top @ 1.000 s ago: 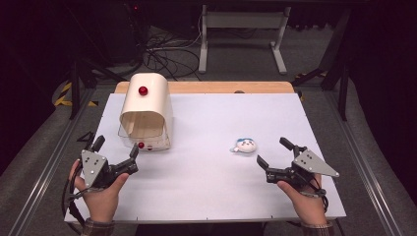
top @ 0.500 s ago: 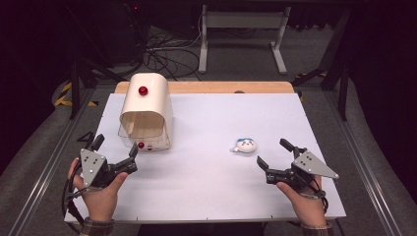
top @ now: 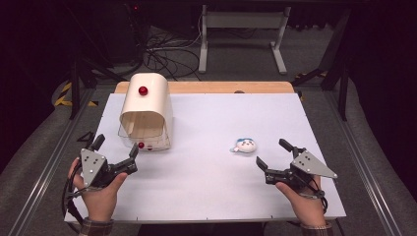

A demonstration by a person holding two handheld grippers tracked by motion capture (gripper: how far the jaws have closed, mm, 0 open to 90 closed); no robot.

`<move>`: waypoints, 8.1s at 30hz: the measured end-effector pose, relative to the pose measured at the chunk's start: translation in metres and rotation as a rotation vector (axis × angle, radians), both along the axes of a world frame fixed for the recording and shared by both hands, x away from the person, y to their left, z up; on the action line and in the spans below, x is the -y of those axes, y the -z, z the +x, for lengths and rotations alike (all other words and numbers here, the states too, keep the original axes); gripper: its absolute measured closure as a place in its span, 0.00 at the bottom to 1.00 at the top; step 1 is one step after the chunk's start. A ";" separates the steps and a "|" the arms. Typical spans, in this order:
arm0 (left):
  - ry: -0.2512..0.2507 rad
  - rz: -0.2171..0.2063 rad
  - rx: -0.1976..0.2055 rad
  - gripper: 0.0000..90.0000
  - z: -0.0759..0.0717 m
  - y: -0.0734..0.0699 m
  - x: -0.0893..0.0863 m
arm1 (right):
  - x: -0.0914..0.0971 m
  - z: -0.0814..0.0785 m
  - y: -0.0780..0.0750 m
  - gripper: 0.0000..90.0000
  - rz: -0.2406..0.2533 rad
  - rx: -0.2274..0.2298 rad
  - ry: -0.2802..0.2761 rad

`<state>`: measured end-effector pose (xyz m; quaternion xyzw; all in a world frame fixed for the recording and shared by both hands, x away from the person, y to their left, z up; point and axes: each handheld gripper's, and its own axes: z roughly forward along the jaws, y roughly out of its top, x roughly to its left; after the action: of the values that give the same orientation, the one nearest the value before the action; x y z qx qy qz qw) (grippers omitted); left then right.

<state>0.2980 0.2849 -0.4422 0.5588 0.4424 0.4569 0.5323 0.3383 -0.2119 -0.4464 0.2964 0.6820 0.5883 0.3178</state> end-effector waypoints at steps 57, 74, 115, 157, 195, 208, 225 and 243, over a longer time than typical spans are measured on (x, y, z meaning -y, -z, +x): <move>0.047 0.001 -0.022 0.00 0.000 -0.003 -0.004 | -0.029 0.061 0.026 0.08 -0.258 -0.350 0.063; 0.048 0.000 -0.024 0.00 0.001 -0.002 -0.003 | -0.037 0.079 0.030 0.09 -0.274 -0.391 0.087; 0.044 -0.002 -0.033 0.00 0.002 -0.001 -0.006 | -0.058 0.113 0.047 0.21 -0.374 -0.509 0.086; 0.044 0.003 -0.032 0.01 0.002 -0.001 -0.005 | -0.066 0.093 0.008 0.40 -0.283 -0.359 0.072; 0.067 0.007 -0.018 0.01 0.000 -0.004 -0.003 | -0.112 0.061 -0.048 0.39 -0.153 -0.085 -0.044; 0.077 0.009 -0.017 0.00 0.000 -0.004 -0.001 | -0.126 0.053 -0.060 0.39 -0.119 -0.029 -0.096; 0.081 0.003 -0.017 0.00 0.000 -0.005 -0.001 | -0.146 0.044 -0.072 0.39 -0.082 0.036 -0.142; 0.074 0.001 -0.018 0.01 0.000 -0.005 -0.001 | -0.167 0.039 -0.075 0.39 -0.079 0.070 -0.182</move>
<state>0.2977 0.2864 -0.4372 0.5791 0.4260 0.4322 0.5444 0.3777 -0.0452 -0.3713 0.1998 0.7171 0.5973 0.2983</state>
